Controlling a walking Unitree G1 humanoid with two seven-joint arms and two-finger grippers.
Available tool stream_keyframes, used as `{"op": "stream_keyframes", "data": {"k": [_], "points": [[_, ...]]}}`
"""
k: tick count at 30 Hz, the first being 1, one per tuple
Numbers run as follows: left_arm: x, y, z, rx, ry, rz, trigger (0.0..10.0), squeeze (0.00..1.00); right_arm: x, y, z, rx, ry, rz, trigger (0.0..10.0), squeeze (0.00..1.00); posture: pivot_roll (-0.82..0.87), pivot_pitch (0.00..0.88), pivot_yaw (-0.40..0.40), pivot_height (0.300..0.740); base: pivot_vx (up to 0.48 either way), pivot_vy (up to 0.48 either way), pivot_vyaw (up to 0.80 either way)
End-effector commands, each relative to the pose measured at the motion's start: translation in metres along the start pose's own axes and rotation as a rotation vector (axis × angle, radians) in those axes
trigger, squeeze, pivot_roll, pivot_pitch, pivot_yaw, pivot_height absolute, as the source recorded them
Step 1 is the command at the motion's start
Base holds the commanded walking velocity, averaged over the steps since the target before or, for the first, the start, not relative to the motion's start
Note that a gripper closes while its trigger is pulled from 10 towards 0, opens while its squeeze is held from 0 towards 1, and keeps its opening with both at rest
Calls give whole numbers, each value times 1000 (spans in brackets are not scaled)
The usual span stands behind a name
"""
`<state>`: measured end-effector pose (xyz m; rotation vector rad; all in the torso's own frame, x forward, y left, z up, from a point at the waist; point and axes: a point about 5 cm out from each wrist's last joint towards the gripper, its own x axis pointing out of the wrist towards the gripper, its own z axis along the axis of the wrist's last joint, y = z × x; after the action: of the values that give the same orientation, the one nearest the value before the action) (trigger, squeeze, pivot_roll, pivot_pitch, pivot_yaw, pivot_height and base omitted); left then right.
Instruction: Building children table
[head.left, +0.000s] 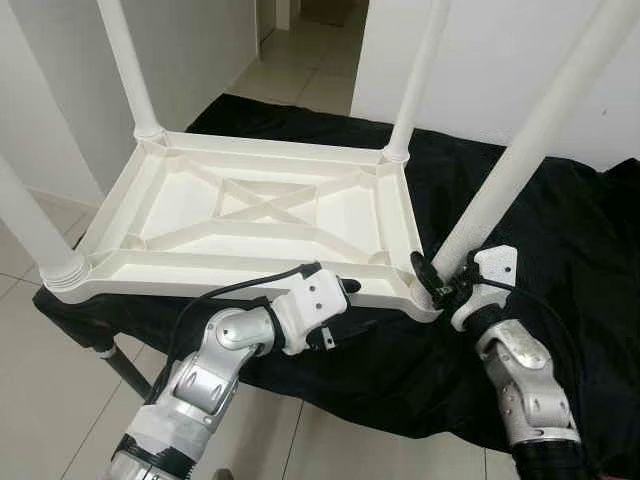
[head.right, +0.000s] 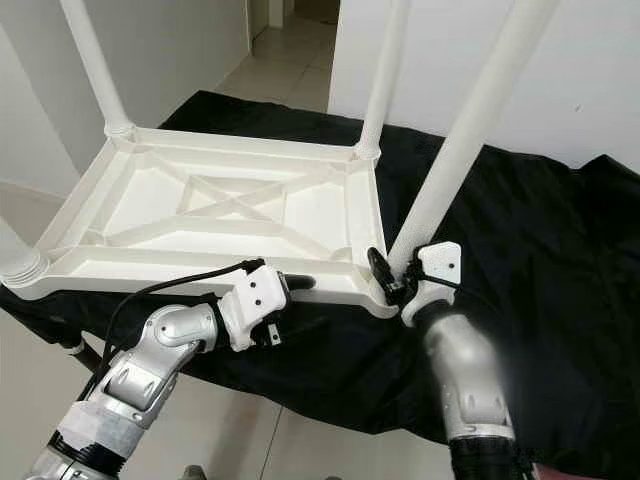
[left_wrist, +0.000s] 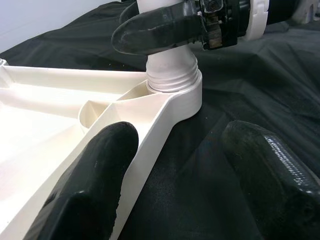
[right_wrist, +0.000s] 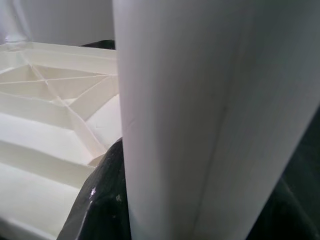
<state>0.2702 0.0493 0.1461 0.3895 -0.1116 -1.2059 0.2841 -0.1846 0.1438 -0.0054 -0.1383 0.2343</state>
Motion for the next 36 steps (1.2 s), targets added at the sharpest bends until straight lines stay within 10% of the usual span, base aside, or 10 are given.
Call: {"op": "stream_keyframes", "data": {"k": [1, 15, 27, 28, 29, 30, 36], "points": [[2, -1, -1, 1, 3, 31, 10000, 0, -5, 3, -12, 26, 64, -56, 10000, 0, -11, 54, -54, 740, 0, 0, 0], [0, 2, -2, 5, 8, 35, 10000, 0, -9, 27, -20, 138, 66, -525, 10000, 0, 0, 42, -50, 740, 0, 0, 0], [-1, 5, -1, 9, 8, 42, 10000, 0, -6, 33, -15, 125, 67, -550, 10000, 0, -1, 62, -44, 740, 0, 0, 0], [-1, 4, -1, 7, 7, 41, 10000, 0, -7, 33, -15, 124, 53, -536, 10000, 388, -1, 62, -44, 740, 0, 0, 0], [-1, 4, -1, 7, 7, 41, 10000, 0, -7, 33, -15, 124, 53, -536, 10000, 388, -1, 62, -44, 740, 0, 0, 0], [-2, 4, -1, 5, 8, 40, 10000, 0, -8, 33, -14, 120, 47, -533, 10000, 1000, -3, 70, -43, 740, 0, 0, 0], [-3, 3, -1, -1, 10, 42, 10000, 0, -13, 24, -8, 160, -14, -447, 10000, 1000, -4, 86, -41, 740, 0, 0, 0]]}}
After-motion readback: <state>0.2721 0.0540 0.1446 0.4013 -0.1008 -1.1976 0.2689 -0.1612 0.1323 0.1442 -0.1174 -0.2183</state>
